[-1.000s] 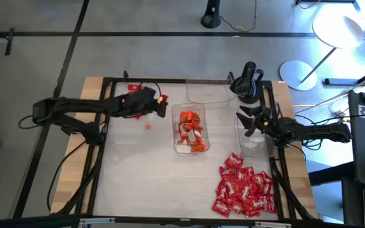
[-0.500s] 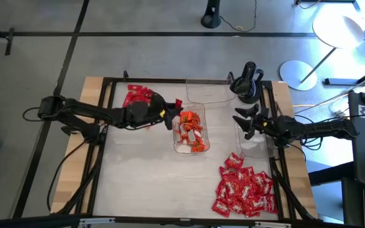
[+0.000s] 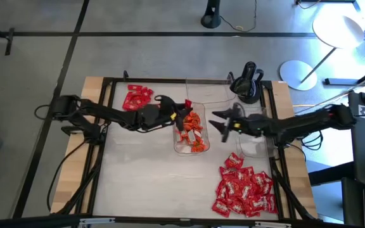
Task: Sort candy
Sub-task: Put the red chocolate into the top transparent bin
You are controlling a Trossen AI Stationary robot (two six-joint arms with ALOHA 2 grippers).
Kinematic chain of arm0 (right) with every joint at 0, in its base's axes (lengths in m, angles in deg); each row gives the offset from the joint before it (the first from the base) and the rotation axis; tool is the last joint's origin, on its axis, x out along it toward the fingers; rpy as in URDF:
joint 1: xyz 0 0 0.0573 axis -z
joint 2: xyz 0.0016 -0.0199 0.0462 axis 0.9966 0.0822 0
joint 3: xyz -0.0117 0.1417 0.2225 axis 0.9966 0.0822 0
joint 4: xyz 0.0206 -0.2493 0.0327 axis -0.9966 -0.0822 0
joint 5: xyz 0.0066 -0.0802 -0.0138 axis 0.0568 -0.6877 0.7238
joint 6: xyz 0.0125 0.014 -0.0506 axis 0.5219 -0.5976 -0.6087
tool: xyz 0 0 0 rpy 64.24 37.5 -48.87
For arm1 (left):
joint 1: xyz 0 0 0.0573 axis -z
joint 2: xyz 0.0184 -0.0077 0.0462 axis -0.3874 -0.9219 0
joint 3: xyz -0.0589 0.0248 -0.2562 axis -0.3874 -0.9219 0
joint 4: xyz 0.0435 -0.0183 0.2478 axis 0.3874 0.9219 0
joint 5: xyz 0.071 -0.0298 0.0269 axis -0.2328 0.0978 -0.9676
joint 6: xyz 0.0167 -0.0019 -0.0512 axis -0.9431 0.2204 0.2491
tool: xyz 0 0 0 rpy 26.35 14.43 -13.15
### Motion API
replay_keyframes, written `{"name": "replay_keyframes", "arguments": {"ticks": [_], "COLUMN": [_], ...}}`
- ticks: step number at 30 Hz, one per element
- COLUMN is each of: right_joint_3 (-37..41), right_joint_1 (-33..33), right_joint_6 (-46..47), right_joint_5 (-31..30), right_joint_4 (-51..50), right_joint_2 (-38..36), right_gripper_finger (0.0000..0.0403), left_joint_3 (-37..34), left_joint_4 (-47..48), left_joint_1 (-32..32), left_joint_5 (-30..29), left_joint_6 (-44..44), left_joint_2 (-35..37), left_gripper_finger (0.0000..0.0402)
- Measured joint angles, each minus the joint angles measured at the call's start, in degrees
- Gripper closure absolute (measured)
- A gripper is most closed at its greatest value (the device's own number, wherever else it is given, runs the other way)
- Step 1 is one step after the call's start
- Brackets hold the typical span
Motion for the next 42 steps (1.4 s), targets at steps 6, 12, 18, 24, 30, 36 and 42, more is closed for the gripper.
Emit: {"name": "replay_keyframes", "arguments": {"ticks": [6, 12, 18, 24, 30, 36, 42], "right_joint_3": [-10.6, -18.3, -21.2, -21.4, -21.4, -21.4, -21.4], "right_joint_1": [0.0, 0.0, 0.4, 0.8, 0.8, 0.8, 1.7], "right_joint_6": [-3.0, -3.0, -4.6, -7.4, -11.7, -14.7, -17.5], "right_joint_5": [-3.6, -2.5, -3.8, -1.9, -3.8, -3.7, -3.7], "right_joint_4": [1.4, 1.2, -0.5, -0.1, 0.3, 1.9, 3.2], "right_joint_2": [13.8, 21.0, 22.5, 22.5, 22.4, 22.4, 21.3], "right_gripper_finger": [0.0173, 0.0173, 0.0183, 0.0260, 0.0363, 0.0377, 0.0380], "left_joint_3": [3.5, 3.8, 3.8, 3.8, 3.7, 3.7, 3.7], "left_joint_4": [-0.1, 0.2, 0.2, 0.0, -1.6, 1.4, 16.2], "left_joint_1": [0.6, 0.6, 1.4, 1.8, 2.0, 1.1, -0.3], "left_joint_5": [0.0, -0.7, -1.0, -0.7, -1.1, 0.0, -0.2], "left_joint_6": [-0.4, -1.6, -2.3, -2.5, -4.8, -7.7, -9.8], "left_joint_2": [-3.1, -3.2, -3.2, -3.1, -3.1, -0.4, 9.0], "left_gripper_finger": [0.0274, 0.0274, 0.0274, 0.0274, 0.0274, 0.0234, 0.0184]}}
